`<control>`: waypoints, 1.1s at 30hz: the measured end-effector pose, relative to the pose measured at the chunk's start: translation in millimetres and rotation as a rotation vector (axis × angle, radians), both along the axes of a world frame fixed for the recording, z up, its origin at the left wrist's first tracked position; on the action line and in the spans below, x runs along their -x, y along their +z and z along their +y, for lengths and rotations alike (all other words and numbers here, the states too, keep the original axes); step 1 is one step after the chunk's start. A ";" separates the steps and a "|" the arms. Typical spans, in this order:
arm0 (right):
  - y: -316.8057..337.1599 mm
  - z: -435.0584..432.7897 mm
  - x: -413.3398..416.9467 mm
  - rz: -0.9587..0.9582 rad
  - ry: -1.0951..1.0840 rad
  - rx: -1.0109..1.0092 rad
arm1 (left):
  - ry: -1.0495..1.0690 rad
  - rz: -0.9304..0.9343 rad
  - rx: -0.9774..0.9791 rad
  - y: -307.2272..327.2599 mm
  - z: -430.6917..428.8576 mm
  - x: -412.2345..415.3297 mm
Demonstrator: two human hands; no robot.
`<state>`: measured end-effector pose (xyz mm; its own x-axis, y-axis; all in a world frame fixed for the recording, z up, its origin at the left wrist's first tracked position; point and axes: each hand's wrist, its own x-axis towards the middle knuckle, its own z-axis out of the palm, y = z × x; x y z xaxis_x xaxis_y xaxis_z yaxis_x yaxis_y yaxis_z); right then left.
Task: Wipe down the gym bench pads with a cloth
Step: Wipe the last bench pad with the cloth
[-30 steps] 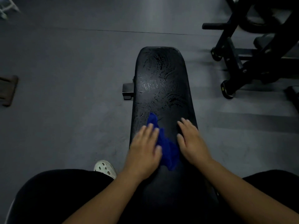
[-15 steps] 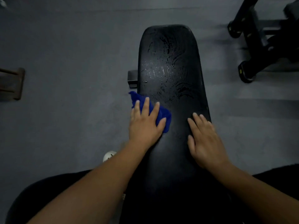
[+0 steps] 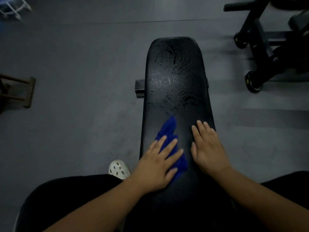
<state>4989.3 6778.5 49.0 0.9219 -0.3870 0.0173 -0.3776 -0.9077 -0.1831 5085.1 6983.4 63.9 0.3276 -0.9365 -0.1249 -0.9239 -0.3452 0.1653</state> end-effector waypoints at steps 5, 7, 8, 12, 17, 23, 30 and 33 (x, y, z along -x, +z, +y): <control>-3.9 6.2 -6.9 0.010 0.044 0.021 | 0.061 -0.080 -0.029 -6.5 16.9 -39.6; -4.3 4.4 -6.6 -0.013 0.102 0.018 | 0.372 -0.017 -0.057 0.6 -20.4 -33.0; -4.5 4.7 -4.2 -0.030 0.121 -0.006 | 0.465 -0.008 -0.082 2.6 -30.0 -19.6; -4.0 3.4 -4.1 -0.077 0.185 -0.045 | -0.006 -0.024 -0.039 6.5 6.0 7.9; -4.8 2.8 -3.1 -0.111 0.150 -0.082 | 0.499 0.030 -0.038 -4.4 -24.2 -87.3; -6.0 2.9 -3.5 -0.163 0.119 -0.128 | -0.072 -0.091 0.015 -6.9 -62.0 -53.7; -6.2 1.3 -5.5 -0.212 0.103 -0.156 | 0.336 -0.094 -0.007 -9.3 -94.8 -84.0; -4.7 0.1 -5.3 -0.209 0.094 -0.169 | 0.158 -0.055 0.024 -5.3 -69.8 -44.4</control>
